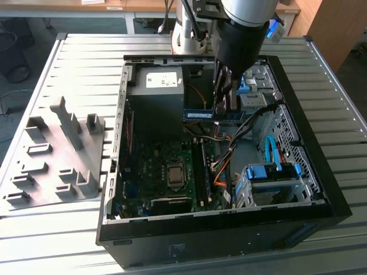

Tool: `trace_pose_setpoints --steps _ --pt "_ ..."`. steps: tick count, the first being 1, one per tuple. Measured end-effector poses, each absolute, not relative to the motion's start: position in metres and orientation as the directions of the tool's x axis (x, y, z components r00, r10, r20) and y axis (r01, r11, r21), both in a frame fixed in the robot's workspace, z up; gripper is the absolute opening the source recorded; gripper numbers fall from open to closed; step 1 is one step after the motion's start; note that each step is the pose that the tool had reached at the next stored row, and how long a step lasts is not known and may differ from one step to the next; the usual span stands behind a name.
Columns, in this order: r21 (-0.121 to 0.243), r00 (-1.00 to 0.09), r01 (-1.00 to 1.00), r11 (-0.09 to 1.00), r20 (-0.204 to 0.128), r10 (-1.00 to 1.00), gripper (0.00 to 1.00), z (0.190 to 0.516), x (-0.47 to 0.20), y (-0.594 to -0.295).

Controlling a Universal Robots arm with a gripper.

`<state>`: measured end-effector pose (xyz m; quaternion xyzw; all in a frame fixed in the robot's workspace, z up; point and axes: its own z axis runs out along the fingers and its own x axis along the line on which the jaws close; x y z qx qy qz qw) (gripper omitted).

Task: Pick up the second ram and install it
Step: 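Pick up the second ram and move it above second insertion slot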

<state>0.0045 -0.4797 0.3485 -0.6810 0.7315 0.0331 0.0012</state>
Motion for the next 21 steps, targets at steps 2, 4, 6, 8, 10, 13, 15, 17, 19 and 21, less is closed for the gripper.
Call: trace_pose_setpoints --steps 2,4,6,8,10,13,15,17,19,21 --pt "0.047 -0.072 -0.996 0.07 -0.047 -0.996 0.14 0.347 0.005 -0.48" --pt "0.047 -0.072 -0.996 0.07 -0.047 -0.996 0.14 0.345 0.004 -0.48" --pt "0.047 -0.072 -0.996 0.07 -0.047 -0.996 0.14 0.343 0.005 -0.48" --pt "0.047 -0.073 -0.996 0.07 -0.047 -0.996 0.14 0.341 0.004 -0.48" --pt "0.047 -0.072 -0.996 0.07 -0.047 -0.996 0.14 0.339 0.004 -0.48" --pt "0.047 -0.073 -0.996 0.07 -0.047 -0.996 0.14 0.337 0.004 -0.48" --pt "0.047 -0.072 -0.996 0.07 -0.047 -0.996 0.14 0.336 0.004 -0.48" --pt "0.047 -0.072 -0.996 0.07 -0.047 -0.996 0.14 0.335 0.004 -0.48" --pt "0.047 -0.072 -0.996 0.07 -0.047 -0.996 0.14 0.333 0.004 -0.48" --pt "0.047 -0.072 -0.996 0.07 -0.047 -0.996 0.14 0.332 0.004 -0.48"
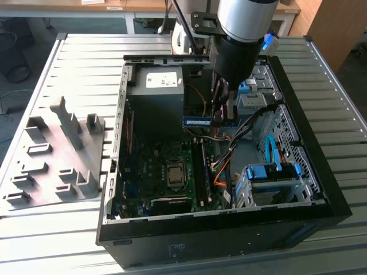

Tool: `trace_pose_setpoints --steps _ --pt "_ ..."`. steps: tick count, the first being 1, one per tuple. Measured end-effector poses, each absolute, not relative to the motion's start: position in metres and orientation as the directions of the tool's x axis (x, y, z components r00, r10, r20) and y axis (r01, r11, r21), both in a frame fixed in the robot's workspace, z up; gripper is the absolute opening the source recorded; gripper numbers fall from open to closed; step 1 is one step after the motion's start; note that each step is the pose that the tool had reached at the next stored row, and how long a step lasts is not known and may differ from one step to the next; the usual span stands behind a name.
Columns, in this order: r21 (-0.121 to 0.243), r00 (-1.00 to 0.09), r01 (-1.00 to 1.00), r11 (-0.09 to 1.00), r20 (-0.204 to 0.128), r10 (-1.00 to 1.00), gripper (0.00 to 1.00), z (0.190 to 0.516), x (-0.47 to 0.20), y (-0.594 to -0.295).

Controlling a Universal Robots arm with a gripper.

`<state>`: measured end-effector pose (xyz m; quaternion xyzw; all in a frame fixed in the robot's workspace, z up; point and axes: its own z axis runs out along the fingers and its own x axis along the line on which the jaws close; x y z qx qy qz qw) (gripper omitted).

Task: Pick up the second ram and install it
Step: 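Pick up the second ram and move it above second insertion slot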

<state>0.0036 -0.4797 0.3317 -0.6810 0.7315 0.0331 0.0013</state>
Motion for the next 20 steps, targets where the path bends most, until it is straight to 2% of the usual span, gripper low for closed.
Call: trace_pose_setpoints --steps 20 --pt "0.047 -0.072 -0.996 0.07 -0.047 -0.996 0.14 0.311 -0.033 -0.503"
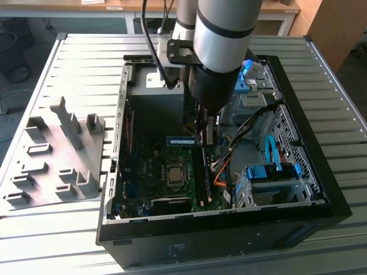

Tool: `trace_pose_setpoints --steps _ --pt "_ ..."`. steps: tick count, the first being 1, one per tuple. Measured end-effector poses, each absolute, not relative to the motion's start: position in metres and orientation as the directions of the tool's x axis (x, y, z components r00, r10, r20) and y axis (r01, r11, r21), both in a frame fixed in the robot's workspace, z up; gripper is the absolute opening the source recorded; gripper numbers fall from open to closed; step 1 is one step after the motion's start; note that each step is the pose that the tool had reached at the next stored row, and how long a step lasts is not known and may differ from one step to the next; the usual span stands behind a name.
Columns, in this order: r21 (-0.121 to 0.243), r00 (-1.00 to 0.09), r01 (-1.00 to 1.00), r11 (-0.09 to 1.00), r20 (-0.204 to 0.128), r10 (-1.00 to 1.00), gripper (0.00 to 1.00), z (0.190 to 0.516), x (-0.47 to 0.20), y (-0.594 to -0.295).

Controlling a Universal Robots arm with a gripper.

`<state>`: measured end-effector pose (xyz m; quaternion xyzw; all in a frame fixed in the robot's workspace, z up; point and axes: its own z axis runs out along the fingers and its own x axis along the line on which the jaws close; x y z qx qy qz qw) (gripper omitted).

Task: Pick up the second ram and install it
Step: 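Pick up the second ram and move it above second insertion slot, then insert the second ram into the second slot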

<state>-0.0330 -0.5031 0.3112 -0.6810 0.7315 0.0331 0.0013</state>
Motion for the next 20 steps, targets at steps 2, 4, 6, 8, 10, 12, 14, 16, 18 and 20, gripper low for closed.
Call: trace_pose_setpoints --steps 2,4,6,8,10,12,14,16,18,20 --pt "0.047 -0.073 -0.996 0.07 -0.047 -0.996 0.14 0.3098 -0.0342 -0.5031" --pt "0.047 -0.072 -0.996 0.07 -0.047 -0.996 0.14 0.3098 -0.0342 -0.5031" --pt "0.047 -0.072 -0.996 0.07 -0.047 -0.996 0.14 0.3096 -0.0342 -0.5031" --pt "0.047 -0.072 -0.996 0.07 -0.047 -0.996 0.14 0.3095 -0.0342 -0.5031" --pt "0.047 -0.072 -0.996 0.07 -0.047 -0.996 0.14 0.3094 -0.0342 -0.5031" --pt "0.047 -0.072 -0.996 0.07 -0.047 -0.996 0.14 0.3094 -0.0342 -0.5031" --pt "0.047 -0.072 -0.996 0.07 -0.047 -0.996 0.14 0.3093 -0.0342 -0.5031" --pt "0.047 -0.073 -0.996 0.07 -0.047 -0.996 0.14 0.3093 -0.0342 -0.5031" --pt "0.047 -0.074 -0.996 0.072 -0.047 -0.996 0.14 0.3093 -0.0342 -0.5031" --pt "0.047 -0.08 -0.996 0.078 -0.047 -0.996 0.14 0.3092 -0.0342 -0.503"
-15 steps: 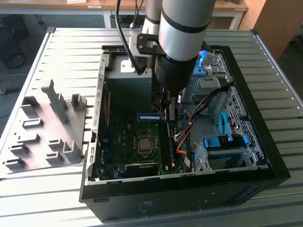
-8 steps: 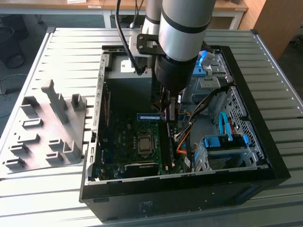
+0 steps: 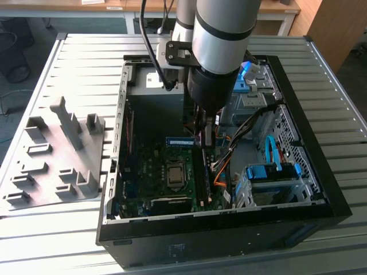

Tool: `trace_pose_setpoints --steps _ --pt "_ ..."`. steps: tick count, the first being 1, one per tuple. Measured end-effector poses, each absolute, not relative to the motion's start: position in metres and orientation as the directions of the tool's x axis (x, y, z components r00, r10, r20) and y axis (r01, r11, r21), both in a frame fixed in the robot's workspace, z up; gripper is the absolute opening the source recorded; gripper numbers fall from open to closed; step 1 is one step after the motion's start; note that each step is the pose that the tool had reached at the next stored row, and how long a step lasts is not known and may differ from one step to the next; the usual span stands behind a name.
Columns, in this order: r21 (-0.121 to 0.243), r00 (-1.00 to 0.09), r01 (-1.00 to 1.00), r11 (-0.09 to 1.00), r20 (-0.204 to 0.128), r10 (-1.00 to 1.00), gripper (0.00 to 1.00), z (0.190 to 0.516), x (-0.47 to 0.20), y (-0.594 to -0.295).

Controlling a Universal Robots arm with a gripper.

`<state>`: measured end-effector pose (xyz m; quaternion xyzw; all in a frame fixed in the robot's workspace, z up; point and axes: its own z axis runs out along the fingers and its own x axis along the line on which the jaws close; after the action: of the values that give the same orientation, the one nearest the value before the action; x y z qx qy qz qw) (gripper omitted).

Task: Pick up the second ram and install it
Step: 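Insert the second ram into the second slot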

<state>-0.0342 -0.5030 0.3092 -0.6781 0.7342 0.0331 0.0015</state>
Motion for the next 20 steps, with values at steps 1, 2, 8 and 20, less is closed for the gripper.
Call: trace_pose_setpoints --steps 1,2,8,20 --pt "0.047 -0.085 -0.996 0.082 -0.047 -0.995 0.14 0.3093 -0.0341 -0.503" --pt "0.047 -0.088 -0.995 0.086 -0.047 -0.995 0.14 0.3093 -0.0342 -0.5031" --pt "0.047 -0.152 -0.988 0.15 -0.047 -0.987 0.14 0.3091 -0.0342 -0.5031" --pt "0.046 -0.335 -0.942 0.333 -0.045 -0.941 0.14 0.3085 -0.0342 -0.5031"
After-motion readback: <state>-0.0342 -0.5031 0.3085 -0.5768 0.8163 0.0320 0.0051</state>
